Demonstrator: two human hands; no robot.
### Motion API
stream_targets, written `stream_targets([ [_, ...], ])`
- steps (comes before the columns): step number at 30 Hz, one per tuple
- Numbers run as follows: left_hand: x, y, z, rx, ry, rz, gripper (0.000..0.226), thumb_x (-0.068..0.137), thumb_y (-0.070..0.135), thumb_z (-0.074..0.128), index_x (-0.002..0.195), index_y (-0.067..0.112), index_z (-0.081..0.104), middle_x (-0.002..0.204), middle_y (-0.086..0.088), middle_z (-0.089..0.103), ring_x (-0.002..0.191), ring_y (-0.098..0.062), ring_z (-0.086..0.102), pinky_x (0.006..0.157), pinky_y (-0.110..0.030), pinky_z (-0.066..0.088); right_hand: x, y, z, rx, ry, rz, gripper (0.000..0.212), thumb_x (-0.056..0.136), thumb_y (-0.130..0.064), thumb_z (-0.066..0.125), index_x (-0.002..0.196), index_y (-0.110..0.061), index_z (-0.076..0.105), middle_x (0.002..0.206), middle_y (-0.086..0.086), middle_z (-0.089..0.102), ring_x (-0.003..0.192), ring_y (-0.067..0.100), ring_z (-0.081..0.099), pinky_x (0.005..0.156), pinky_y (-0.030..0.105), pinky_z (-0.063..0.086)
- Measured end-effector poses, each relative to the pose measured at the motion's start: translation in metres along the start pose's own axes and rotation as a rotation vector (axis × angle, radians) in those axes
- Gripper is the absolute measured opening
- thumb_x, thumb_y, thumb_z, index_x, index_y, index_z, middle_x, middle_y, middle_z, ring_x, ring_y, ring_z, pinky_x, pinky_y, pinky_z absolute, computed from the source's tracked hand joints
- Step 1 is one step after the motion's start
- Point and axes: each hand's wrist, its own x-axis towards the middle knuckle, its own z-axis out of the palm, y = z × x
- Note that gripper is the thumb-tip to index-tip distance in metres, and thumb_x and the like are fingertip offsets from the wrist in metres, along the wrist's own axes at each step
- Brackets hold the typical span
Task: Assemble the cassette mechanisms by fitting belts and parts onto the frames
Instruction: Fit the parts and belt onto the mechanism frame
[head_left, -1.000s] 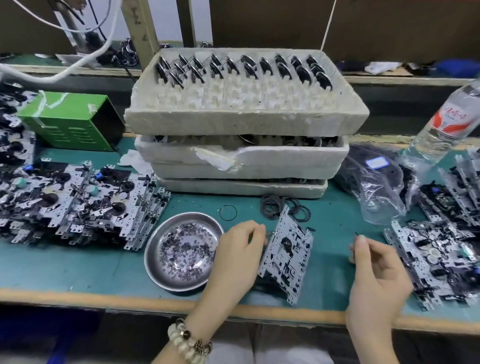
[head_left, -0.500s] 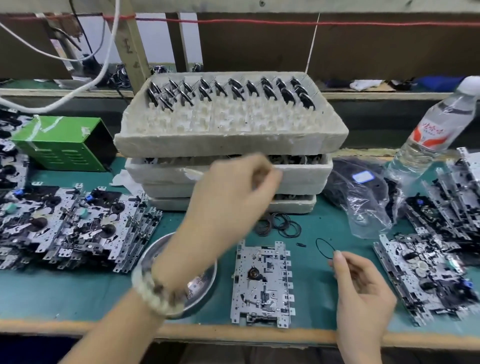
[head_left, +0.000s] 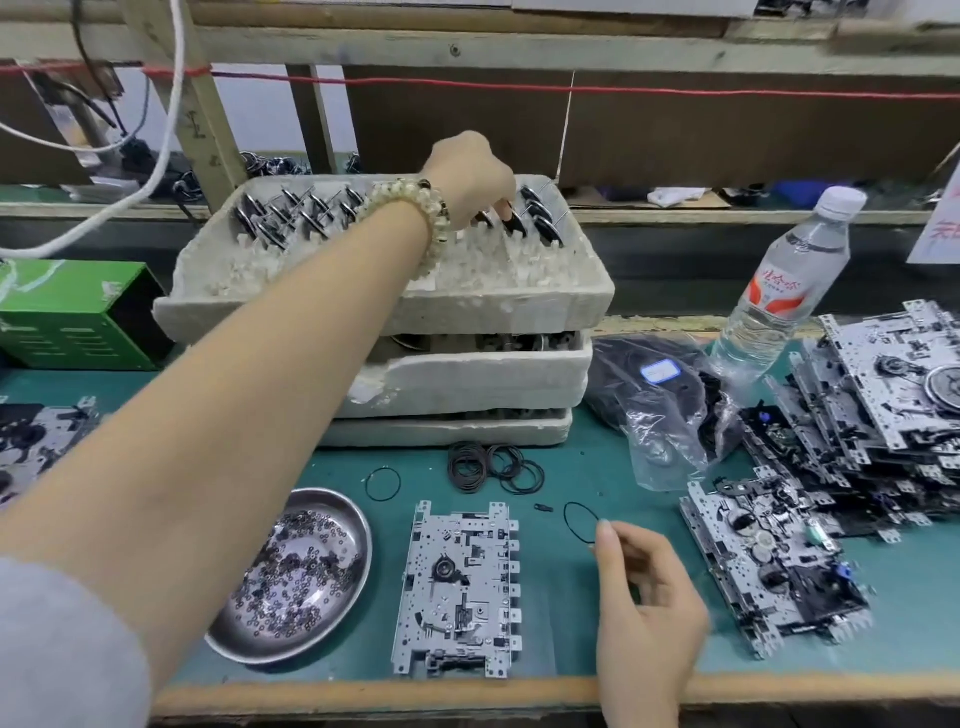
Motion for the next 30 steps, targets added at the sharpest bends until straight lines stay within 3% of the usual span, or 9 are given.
stream_targets([
  [2,0.003,0.004,0.005,-0.015,-0.010,-0.020,0.008,0.092,0.008,0.058,0.092,0.005,0.066,0.073,-0.002,0.067,0.034,-0.006,0.041,0.033,-0.015,0.031,0.000,0.001,0.000,-0.002,-0.006,-0.005,0.006,0.079,-0.040,0.066,0.084,-0.039,0.070,0.079,-0.006,0.070,0.073,0.012,0.065,0.067,0.019,0.052],
  [4,0.006,0.007,0.011,-0.002,0.010,-0.031,0.013,0.090,0.008,0.064,0.101,0.001,0.067,0.096,-0.006,0.072,0.051,-0.012,0.047,0.044,-0.021,0.040,0.001,0.002,0.000,-0.006,-0.005,-0.005,0.006,0.079,-0.041,0.066,0.084,-0.039,0.070,0.078,-0.006,0.070,0.072,0.012,0.064,0.068,0.023,0.052],
  [7,0.011,0.006,0.019,-0.008,0.056,-0.068,0.025,0.089,0.008,0.065,0.113,0.000,0.068,0.110,-0.010,0.072,0.071,-0.017,0.054,0.059,-0.026,0.047,0.001,0.003,0.000,-0.019,-0.006,-0.014,0.007,0.079,-0.042,0.066,0.084,-0.038,0.069,0.079,-0.007,0.070,0.074,0.014,0.065,0.070,0.026,0.053],
  [12,0.015,0.006,0.024,-0.038,0.045,-0.117,0.023,0.099,0.012,0.054,0.115,0.001,0.066,0.098,-0.005,0.076,0.059,-0.010,0.052,0.052,-0.021,0.042,0.001,0.000,0.001,-0.011,-0.008,-0.017,0.005,0.080,-0.040,0.066,0.083,-0.039,0.069,0.079,-0.006,0.070,0.073,0.012,0.064,0.068,0.019,0.051],
  [16,0.007,0.007,0.013,-0.106,0.030,-0.133,0.017,0.097,0.011,0.059,0.106,0.001,0.068,0.052,0.002,0.061,0.057,-0.011,0.049,0.050,-0.019,0.040,0.000,-0.003,0.000,-0.009,-0.017,-0.018,0.003,0.081,-0.038,0.066,0.082,-0.039,0.069,0.079,-0.008,0.069,0.072,0.011,0.063,0.067,0.018,0.050],
  [19,-0.015,0.001,-0.006,-0.230,0.065,-0.119,0.024,0.094,0.013,0.062,0.113,-0.001,0.066,0.071,-0.003,0.047,0.050,-0.012,0.035,0.041,-0.020,0.032,0.000,-0.003,0.000,-0.006,-0.017,0.000,0.004,0.080,-0.040,0.066,0.083,-0.039,0.069,0.079,-0.008,0.070,0.073,0.010,0.064,0.069,0.017,0.050],
  [23,-0.084,-0.026,-0.012,-0.320,0.166,0.007,0.028,0.087,0.020,0.069,0.086,-0.008,0.067,0.069,-0.011,0.042,0.044,-0.014,0.029,0.041,-0.018,0.027,-0.001,-0.002,-0.001,-0.016,-0.033,0.003,0.005,0.080,-0.042,0.066,0.082,-0.038,0.069,0.080,-0.008,0.070,0.074,0.010,0.064,0.069,0.016,0.050],
  [26,-0.147,-0.054,-0.003,-0.448,0.041,0.072,0.025,0.089,0.027,0.071,0.079,0.004,0.074,0.058,-0.004,0.053,0.039,-0.009,0.029,0.035,-0.014,0.028,-0.001,-0.003,-0.001,-0.004,-0.053,0.023,0.004,0.081,-0.038,0.067,0.083,-0.037,0.070,0.080,-0.007,0.070,0.074,0.009,0.064,0.070,0.017,0.050],
  [30,-0.209,-0.086,0.012,-0.692,-0.144,0.006,0.019,0.082,0.029,0.073,0.072,0.012,0.077,0.053,0.005,0.056,0.037,-0.007,0.026,0.035,-0.013,0.022,0.005,-0.020,-0.001,0.155,-0.069,0.108,0.006,0.080,-0.025,0.069,0.078,-0.030,0.073,0.073,-0.006,0.068,0.071,0.008,0.060,0.067,0.016,0.049],
])
